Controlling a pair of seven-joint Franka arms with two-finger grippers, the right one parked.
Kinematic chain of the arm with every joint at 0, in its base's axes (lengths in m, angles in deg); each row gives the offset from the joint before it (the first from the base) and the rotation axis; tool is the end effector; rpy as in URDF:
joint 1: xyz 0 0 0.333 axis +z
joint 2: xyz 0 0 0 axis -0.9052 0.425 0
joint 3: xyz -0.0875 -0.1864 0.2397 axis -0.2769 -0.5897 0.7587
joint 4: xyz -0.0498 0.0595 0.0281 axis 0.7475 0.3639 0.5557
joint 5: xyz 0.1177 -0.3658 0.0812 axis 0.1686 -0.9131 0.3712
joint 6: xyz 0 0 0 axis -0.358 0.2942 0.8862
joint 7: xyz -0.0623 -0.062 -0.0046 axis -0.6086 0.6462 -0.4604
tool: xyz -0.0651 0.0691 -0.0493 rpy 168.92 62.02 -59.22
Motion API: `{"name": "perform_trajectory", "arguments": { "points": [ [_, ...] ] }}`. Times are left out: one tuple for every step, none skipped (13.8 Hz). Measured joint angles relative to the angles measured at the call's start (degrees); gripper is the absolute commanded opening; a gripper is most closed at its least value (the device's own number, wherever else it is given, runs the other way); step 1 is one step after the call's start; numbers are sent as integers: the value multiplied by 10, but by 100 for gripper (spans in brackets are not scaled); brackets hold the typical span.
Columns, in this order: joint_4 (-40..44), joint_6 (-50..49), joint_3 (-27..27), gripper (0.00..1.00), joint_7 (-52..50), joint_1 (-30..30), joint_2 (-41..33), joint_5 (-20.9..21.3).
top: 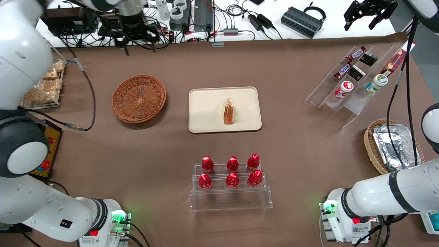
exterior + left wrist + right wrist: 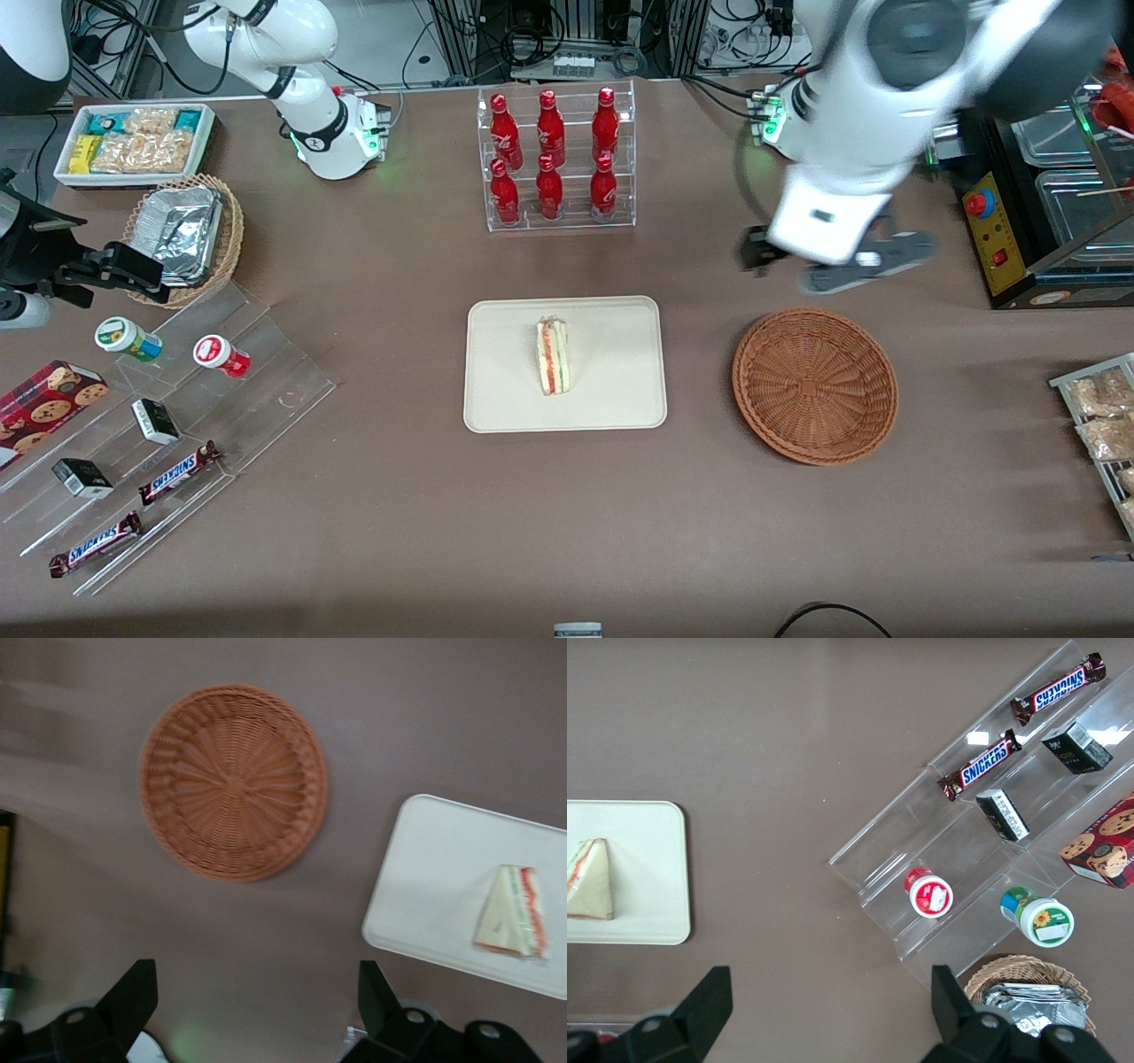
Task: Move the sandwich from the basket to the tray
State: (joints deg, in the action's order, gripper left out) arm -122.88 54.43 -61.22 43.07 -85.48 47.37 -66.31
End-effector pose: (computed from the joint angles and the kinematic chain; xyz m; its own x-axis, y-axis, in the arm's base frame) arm 0.5372 -0.2203 0.6033 0.9667 0.2537 -0.0337 0.2485 -0.9619 -0.1140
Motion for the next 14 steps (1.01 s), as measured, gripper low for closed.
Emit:
{"name": "perform_trajectory", "arguments": {
  "points": [
    [-19, -2, 0, 100, 49, 32, -19, 0],
    [-39, -3, 1, 100, 101, 67, -38, 0],
    [-60, -3, 2, 100, 154, 101, -56, -1],
    [-78, -3, 2, 100, 200, 132, -73, -2],
    [-93, -5, 3, 100, 246, 159, -89, -4],
    [-105, -10, 3, 100, 288, 180, -102, -4],
    [-112, -14, 3, 100, 319, 197, -111, -5],
    [-117, -15, 3, 100, 338, 208, -118, -6],
    [-119, -15, 2, 100, 353, 215, -121, -12],
    [-120, -15, 2, 100, 364, 219, -122, -20],
    [-119, -15, 2, 100, 370, 221, -122, -25],
    [-116, -15, 2, 100, 373, 222, -122, -26],
    [-108, -15, 2, 100, 374, 222, -122, -27],
    [-94, -19, 2, 100, 375, 223, -121, -27]
  ]
}}
